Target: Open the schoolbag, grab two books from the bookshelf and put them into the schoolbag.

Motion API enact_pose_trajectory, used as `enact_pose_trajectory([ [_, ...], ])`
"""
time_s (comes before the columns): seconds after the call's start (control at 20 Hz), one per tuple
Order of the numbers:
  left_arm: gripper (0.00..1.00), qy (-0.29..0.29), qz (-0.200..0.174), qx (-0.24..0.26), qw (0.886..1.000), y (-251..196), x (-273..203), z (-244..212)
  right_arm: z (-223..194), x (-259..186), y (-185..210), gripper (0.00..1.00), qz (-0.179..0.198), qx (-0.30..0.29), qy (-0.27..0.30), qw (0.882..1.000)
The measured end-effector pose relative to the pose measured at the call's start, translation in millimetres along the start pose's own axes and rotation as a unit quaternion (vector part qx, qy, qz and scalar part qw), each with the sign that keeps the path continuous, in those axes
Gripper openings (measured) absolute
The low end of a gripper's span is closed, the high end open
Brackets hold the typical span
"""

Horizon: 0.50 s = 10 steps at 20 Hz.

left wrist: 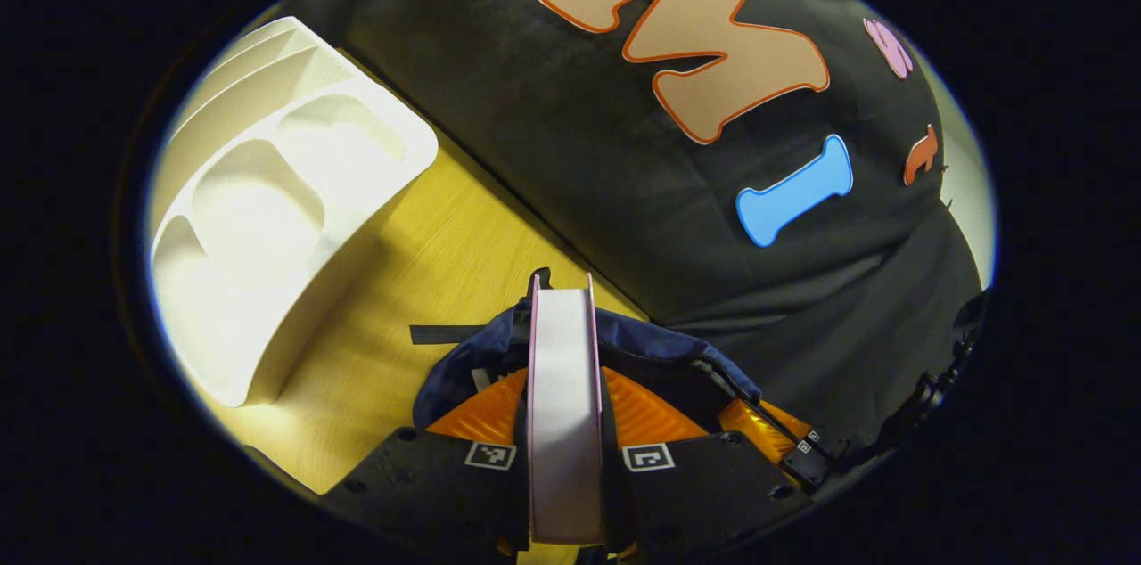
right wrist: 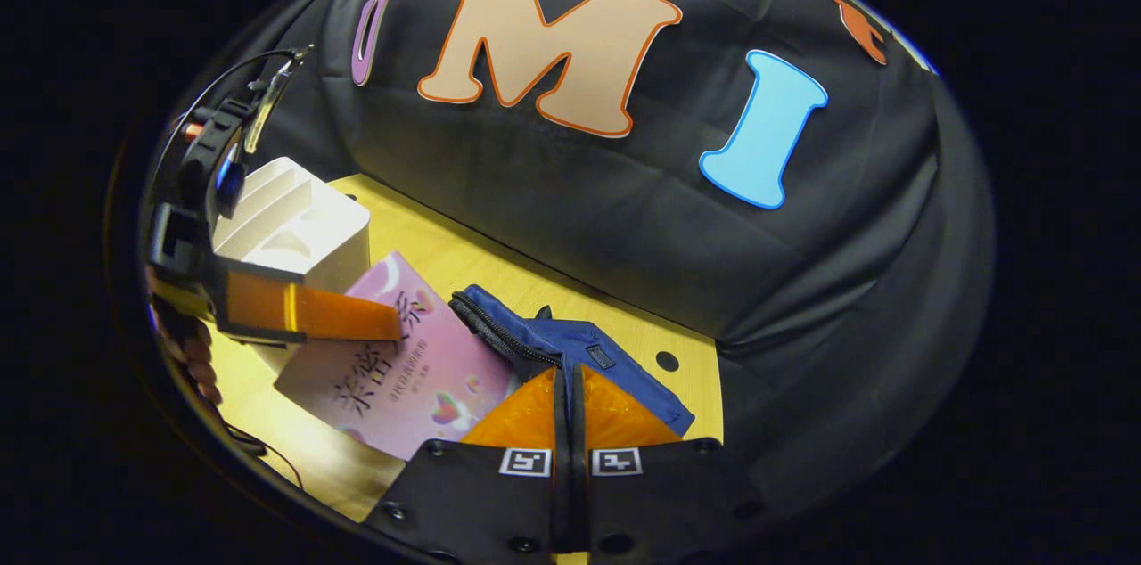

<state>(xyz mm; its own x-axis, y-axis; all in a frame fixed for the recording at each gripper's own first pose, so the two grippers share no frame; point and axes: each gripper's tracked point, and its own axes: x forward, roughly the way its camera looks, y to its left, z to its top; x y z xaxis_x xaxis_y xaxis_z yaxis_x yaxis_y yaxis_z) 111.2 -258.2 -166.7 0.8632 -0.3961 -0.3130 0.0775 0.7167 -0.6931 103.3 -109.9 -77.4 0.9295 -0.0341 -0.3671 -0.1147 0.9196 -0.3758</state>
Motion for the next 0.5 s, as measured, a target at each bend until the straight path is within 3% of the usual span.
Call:
enact_pose_trajectory([
  [0.5, 0.31, -0.094, 0.014, -0.012, 0.995, 13.2, 34.0, -19.5, -7.3, -0.4, 32.3, 0.03, 0.043, -0.017, -0.004, 0.999],
])
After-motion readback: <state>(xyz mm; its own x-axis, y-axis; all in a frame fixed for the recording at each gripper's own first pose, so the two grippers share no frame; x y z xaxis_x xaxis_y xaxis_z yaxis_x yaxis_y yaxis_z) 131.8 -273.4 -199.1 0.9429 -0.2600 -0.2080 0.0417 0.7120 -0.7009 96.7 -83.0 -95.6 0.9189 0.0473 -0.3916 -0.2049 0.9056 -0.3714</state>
